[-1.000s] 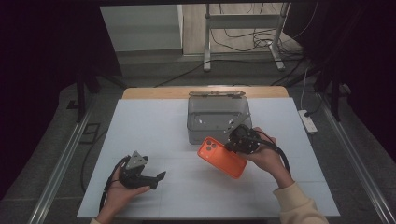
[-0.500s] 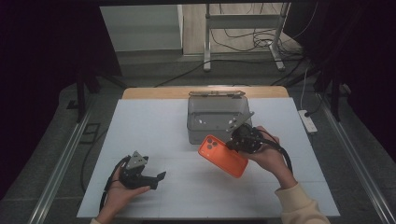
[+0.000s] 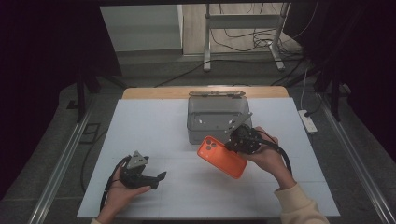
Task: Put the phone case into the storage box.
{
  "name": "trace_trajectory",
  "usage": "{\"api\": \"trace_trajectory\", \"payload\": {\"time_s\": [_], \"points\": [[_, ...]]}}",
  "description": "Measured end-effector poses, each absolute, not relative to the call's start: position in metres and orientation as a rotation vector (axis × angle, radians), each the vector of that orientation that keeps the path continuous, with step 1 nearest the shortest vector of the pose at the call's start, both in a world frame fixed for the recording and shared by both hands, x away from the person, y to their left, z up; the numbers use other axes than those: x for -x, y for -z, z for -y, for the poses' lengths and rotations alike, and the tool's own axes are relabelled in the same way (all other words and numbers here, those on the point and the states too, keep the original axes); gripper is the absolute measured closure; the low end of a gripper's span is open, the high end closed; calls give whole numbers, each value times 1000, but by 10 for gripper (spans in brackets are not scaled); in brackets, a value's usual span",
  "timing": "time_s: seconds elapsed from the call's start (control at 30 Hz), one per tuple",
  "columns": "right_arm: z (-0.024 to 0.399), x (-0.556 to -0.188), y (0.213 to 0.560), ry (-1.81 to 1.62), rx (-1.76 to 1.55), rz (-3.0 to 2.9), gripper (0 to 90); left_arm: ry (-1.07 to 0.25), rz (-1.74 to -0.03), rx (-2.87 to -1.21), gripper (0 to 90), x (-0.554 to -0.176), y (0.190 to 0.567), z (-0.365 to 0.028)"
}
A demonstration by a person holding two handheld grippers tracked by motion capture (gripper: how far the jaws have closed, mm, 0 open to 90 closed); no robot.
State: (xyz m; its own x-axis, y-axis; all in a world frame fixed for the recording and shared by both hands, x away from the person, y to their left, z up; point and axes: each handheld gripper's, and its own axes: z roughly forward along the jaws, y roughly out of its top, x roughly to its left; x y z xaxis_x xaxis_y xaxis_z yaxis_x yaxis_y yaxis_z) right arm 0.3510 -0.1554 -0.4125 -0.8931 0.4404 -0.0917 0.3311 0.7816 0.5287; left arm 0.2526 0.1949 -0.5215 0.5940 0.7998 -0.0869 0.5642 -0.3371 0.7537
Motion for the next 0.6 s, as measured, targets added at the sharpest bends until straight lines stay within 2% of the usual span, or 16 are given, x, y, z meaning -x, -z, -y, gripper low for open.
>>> {"api": "trace_trajectory", "payload": {"time_s": [0.6], "points": [[135,-343,424,-729,-546,-2791,882,-380,-1077,-2051,81,-253,522,-195]]}}
